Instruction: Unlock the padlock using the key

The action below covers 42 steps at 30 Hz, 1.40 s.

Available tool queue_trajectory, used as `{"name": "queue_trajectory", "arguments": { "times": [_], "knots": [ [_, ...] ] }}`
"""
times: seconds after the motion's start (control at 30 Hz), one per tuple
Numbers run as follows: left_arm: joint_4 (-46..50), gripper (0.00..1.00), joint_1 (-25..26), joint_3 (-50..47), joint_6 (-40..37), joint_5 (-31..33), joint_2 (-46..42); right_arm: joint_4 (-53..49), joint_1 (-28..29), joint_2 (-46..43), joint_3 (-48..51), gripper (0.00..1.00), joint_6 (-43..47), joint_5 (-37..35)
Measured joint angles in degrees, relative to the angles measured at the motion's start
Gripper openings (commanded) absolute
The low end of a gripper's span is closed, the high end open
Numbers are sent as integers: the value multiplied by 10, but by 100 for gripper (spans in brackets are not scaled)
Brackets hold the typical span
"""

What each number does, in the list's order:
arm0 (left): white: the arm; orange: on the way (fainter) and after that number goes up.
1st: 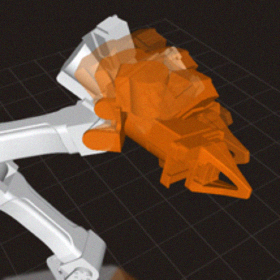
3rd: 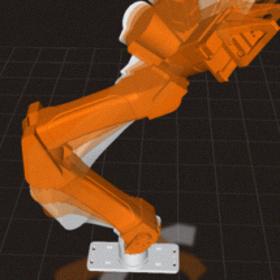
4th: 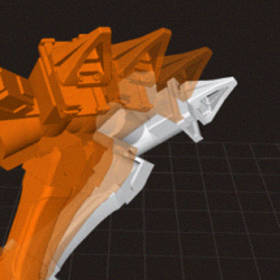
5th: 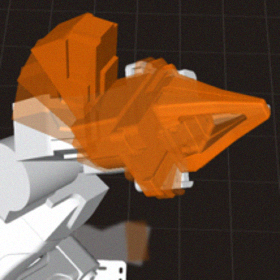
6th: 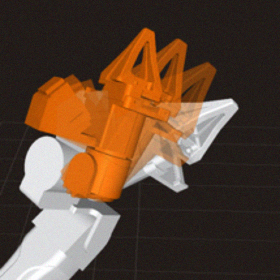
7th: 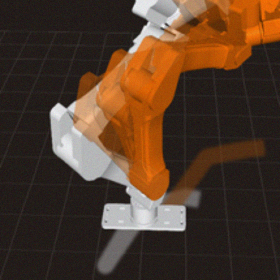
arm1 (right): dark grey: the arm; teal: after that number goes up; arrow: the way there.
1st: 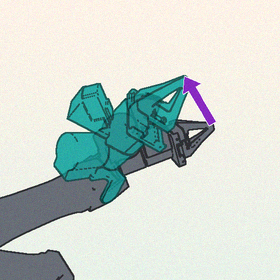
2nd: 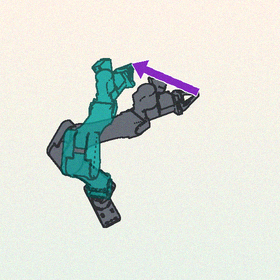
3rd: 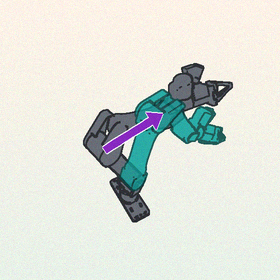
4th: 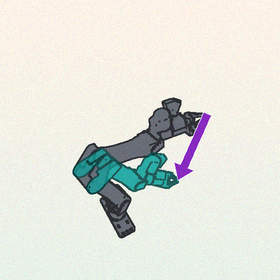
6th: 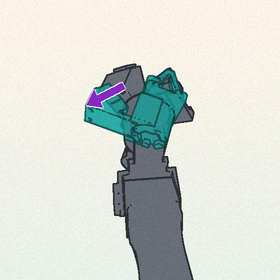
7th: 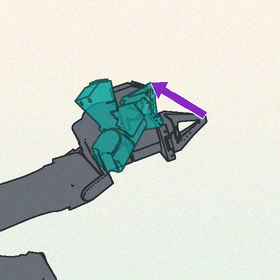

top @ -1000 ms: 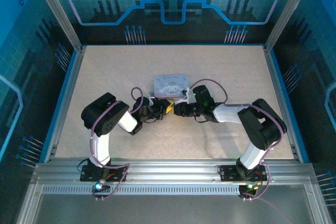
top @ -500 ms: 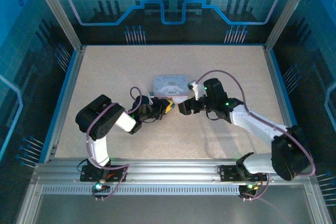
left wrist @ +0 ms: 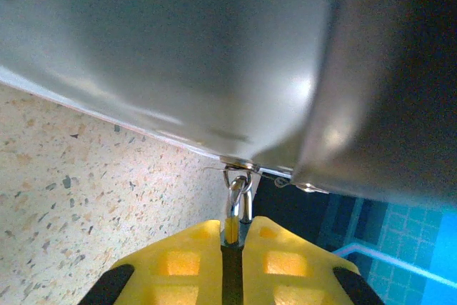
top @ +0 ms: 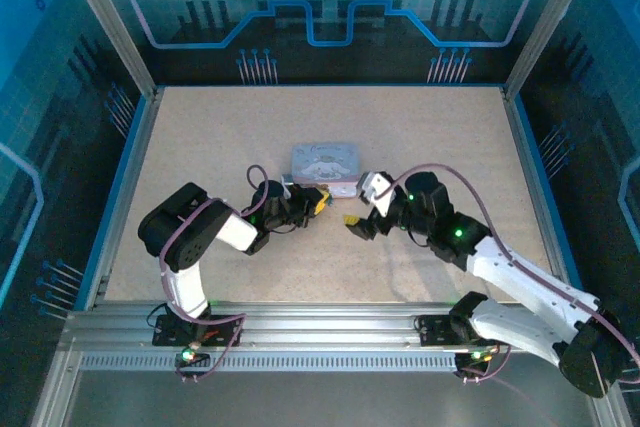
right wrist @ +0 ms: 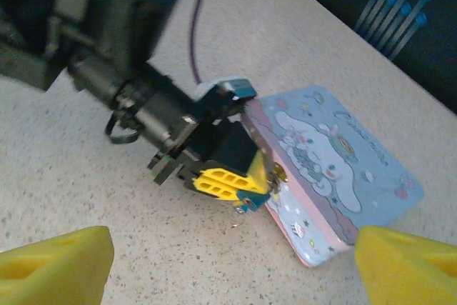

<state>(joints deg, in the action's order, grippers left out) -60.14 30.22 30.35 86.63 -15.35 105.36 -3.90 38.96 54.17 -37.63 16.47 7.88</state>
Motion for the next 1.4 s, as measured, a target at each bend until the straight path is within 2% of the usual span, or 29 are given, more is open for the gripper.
{"name": "queue_trajectory", "arguments": {
  "times": [0.2,0.4,0.67,1.07,1.4],
  "knots": [
    [0,2,0,0,0,0,0,0,24,-8,9,89,102,-31],
    [2,2,0,0,0,0,-2,-16,45,18,2,89,166,-74],
    [4,2,0,0,1,0,-2,-42,59,67,-12,89,211,-137],
    [4,2,0,0,4,0,-2,-51,61,89,-13,89,258,-162],
    [4,2,0,0,7,0,-5,-25,71,141,-13,88,302,-180]
  ]
}}
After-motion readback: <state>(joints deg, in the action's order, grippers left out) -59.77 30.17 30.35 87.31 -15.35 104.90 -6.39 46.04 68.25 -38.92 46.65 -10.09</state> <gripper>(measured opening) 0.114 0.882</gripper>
